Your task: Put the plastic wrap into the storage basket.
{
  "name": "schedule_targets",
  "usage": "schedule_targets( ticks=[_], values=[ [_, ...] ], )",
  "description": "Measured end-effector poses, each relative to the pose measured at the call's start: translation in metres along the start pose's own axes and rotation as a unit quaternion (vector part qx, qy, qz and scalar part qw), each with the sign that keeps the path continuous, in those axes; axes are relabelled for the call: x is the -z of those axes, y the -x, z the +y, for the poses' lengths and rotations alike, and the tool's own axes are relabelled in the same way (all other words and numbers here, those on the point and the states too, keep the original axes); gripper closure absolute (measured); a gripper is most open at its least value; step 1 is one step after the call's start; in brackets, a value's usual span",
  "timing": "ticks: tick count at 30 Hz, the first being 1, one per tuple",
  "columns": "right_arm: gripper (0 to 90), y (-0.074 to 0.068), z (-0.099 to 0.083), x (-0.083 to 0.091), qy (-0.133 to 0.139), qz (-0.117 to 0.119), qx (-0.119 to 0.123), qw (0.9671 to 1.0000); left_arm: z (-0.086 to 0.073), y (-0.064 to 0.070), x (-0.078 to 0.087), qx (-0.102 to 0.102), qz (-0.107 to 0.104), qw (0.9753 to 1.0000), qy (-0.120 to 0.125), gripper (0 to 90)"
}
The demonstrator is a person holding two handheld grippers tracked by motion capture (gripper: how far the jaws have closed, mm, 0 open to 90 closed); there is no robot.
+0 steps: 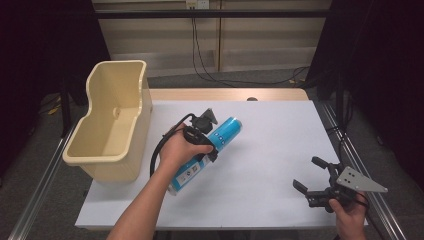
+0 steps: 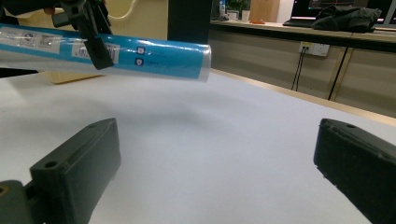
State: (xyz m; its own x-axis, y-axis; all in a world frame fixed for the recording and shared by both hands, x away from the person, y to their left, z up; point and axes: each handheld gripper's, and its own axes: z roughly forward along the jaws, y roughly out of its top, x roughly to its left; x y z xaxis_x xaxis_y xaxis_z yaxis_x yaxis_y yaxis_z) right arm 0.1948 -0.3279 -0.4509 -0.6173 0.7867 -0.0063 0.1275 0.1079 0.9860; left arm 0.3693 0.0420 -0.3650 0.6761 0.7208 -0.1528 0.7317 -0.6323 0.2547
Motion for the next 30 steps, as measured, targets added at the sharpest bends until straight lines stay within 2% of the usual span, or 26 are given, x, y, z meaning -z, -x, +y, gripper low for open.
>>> schedule_targets(
  ticks=[3, 5, 8, 13, 17, 20, 22, 30],
  values=[
    [0.1, -0.001, 0.000, 0.000, 0.000, 0.001, 0.001, 1.0000, -0.001, -0.002, 0.010, 0.000, 0.004, 1.0000, 0.000, 32.3],
    [0.1, -0.001, 0.000, -0.001, 0.000, 0.001, 0.003, 1.0000, -0.002, -0.004, 0.016, 0.010, 0.003, 0.9999, 0.004, 32.3],
    [0.1, -0.001, 0.001, 0.000, 0.002, 0.000, 0.003, 1.0000, -0.003, -0.006, 0.022, 0.013, 0.004, 0.9999, 0.007, 32.3],
    [0.1, -0.001, 0.001, 0.000, 0.002, 0.000, 0.003, 1.0000, -0.007, -0.014, 0.035, 0.032, 0.002, 0.9994, 0.016, 32.3],
    [0.1, -0.001, 0.001, 0.000, 0.003, 0.001, 0.004, 1.0000, -0.009, -0.019, 0.046, 0.052, 0.008, 0.9985, 0.017, 32.3],
    [0.2, -0.001, 0.001, 0.000, 0.002, 0.000, 0.004, 1.0000, -0.009, -0.020, 0.053, 0.055, 0.014, 0.9983, 0.015, 32.3],
    [0.2, -0.001, 0.001, 0.000, 0.002, 0.001, 0.005, 1.0000, -0.009, -0.022, 0.057, 0.066, 0.012, 0.9976, 0.016, 32.3],
    [0.1, -0.002, 0.001, -0.001, 0.002, 0.003, 0.007, 1.0000, -0.010, -0.029, 0.075, 0.084, 0.013, 0.9960, 0.030, 32.3]
  ],
)
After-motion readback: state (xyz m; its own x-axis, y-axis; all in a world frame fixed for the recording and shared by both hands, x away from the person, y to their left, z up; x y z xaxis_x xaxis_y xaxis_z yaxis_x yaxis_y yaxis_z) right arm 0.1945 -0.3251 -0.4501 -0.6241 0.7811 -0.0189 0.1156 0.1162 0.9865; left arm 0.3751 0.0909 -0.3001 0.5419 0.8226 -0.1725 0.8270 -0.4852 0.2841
